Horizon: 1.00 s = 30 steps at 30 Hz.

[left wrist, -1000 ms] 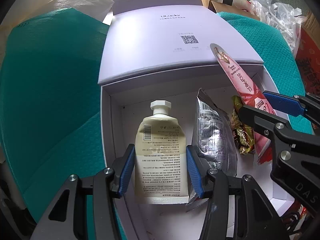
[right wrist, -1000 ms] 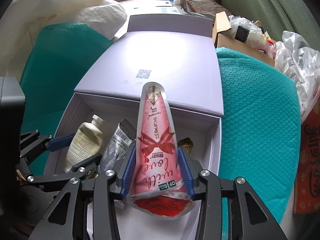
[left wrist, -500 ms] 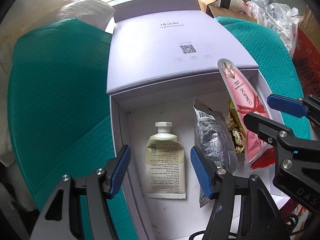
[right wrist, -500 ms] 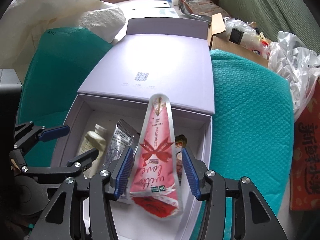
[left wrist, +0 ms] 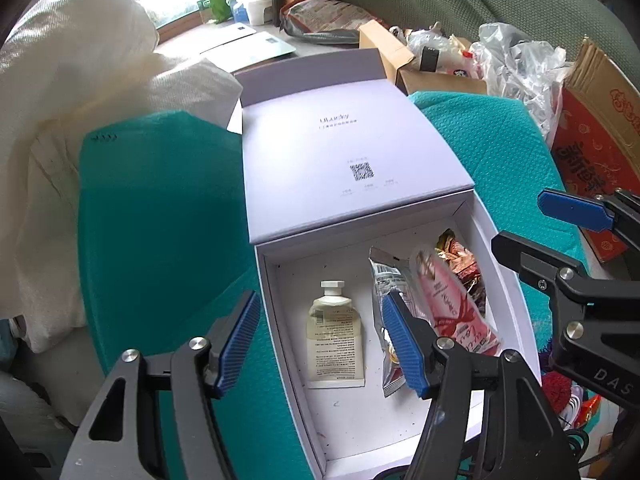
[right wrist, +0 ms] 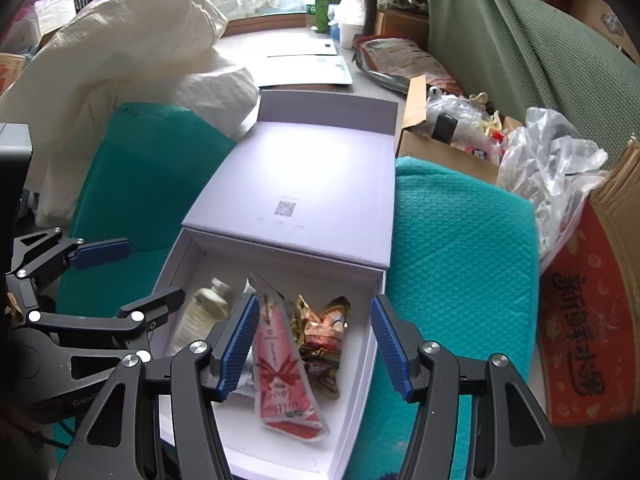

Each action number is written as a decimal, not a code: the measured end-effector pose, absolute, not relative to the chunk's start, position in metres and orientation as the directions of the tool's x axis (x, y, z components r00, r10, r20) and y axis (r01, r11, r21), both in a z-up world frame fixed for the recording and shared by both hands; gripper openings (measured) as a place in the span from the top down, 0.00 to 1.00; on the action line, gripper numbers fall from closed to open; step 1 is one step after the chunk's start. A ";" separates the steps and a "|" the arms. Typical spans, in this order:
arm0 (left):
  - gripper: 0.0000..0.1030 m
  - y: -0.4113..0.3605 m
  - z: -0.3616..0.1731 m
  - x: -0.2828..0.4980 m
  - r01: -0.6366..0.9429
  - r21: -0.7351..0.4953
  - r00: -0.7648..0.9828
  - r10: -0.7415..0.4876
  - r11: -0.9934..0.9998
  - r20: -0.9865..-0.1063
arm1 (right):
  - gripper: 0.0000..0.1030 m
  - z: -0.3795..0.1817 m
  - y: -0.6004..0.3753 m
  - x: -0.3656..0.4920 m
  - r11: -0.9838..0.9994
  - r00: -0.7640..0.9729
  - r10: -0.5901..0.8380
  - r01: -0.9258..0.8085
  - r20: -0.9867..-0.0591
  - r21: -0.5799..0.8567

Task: Organize soft objects
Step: 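Move both open tools back over the remaining items on the mat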

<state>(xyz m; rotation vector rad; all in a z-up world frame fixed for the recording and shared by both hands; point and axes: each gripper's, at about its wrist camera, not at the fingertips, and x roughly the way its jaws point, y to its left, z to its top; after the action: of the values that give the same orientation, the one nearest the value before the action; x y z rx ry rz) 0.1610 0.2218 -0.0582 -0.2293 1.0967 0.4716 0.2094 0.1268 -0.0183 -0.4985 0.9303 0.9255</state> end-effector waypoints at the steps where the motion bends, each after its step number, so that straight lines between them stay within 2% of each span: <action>1: 0.39 0.219 -0.052 0.160 -0.468 0.056 0.382 0.259 0.882 -0.887 | 0.44 -0.013 0.125 0.209 0.533 0.276 0.459 -0.846 -0.845 0.014; 17: 0.39 0.151 0.035 0.145 -0.329 0.071 0.553 0.253 0.942 -0.794 | 0.42 0.057 0.057 0.195 0.599 0.372 0.491 -0.801 -0.788 -0.005; 30: 0.39 0.109 0.050 0.150 -0.208 0.028 0.581 0.147 0.978 -0.800 | 0.39 0.085 -0.012 0.178 0.700 0.477 0.448 -0.713 -0.756 -0.035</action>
<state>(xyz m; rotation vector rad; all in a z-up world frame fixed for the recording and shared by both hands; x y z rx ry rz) 0.1497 0.1089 0.0496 -0.0720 0.9279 0.2075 0.1776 -0.0122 0.0855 -0.3709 0.7976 0.7298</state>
